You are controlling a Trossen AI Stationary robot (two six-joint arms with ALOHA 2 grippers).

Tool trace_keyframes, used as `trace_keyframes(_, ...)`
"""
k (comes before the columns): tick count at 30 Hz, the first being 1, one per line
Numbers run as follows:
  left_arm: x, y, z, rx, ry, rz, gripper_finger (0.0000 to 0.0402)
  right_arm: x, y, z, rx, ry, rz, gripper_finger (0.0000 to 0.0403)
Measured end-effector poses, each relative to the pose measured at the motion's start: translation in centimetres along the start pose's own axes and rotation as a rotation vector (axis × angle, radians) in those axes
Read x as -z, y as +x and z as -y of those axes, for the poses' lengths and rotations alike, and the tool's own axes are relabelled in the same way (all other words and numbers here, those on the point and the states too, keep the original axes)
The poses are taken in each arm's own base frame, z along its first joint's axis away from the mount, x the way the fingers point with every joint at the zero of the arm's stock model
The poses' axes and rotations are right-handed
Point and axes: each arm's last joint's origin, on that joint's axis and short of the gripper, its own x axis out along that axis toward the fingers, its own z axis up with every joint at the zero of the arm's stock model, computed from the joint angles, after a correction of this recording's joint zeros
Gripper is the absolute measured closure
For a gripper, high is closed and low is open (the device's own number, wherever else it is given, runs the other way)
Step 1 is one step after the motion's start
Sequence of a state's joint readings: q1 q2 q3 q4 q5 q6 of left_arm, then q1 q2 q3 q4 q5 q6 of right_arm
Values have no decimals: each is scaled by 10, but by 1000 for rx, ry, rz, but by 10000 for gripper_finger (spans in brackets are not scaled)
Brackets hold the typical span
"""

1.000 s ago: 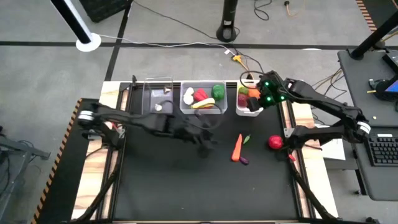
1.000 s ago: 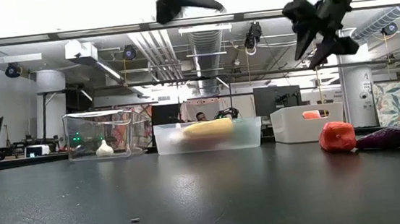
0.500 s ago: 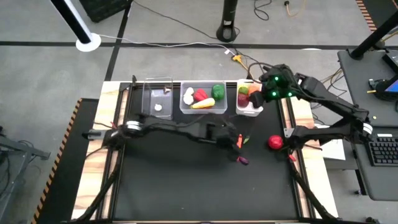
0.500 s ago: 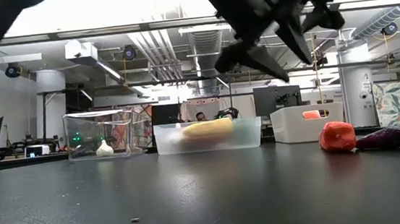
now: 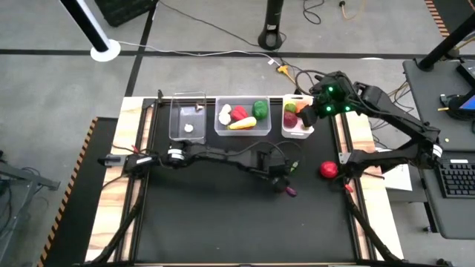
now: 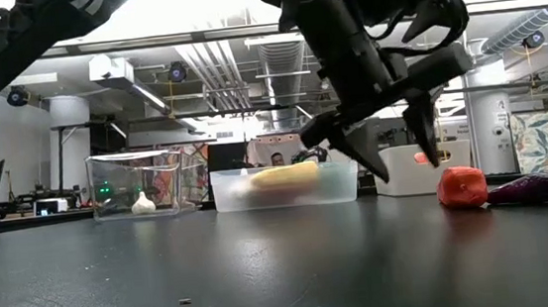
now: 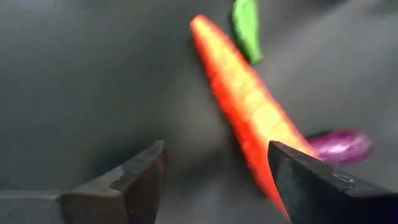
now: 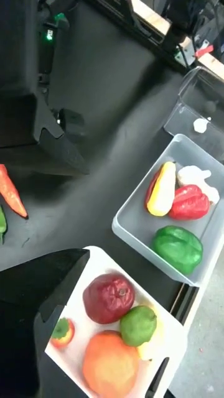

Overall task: Sort produce into baskets
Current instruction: Put the orange carrot into the transparent bin

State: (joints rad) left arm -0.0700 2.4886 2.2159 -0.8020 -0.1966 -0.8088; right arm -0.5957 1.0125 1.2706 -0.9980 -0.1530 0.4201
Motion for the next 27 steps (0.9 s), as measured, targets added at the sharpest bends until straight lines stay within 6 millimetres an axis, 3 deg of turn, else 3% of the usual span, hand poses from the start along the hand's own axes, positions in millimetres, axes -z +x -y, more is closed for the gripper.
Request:
trace_keyframes(11,-8,-8,14,93,-18,85,118,-3,12,1,15,-22,-36,209)
trace_keyframes(22,8,33,10,75,12,26,119,-4,18,1,21,-28,-55,209)
trace_keyframes(27,10,35,8,68,95,6,149,-4,18,1,21,-28,-56,209)
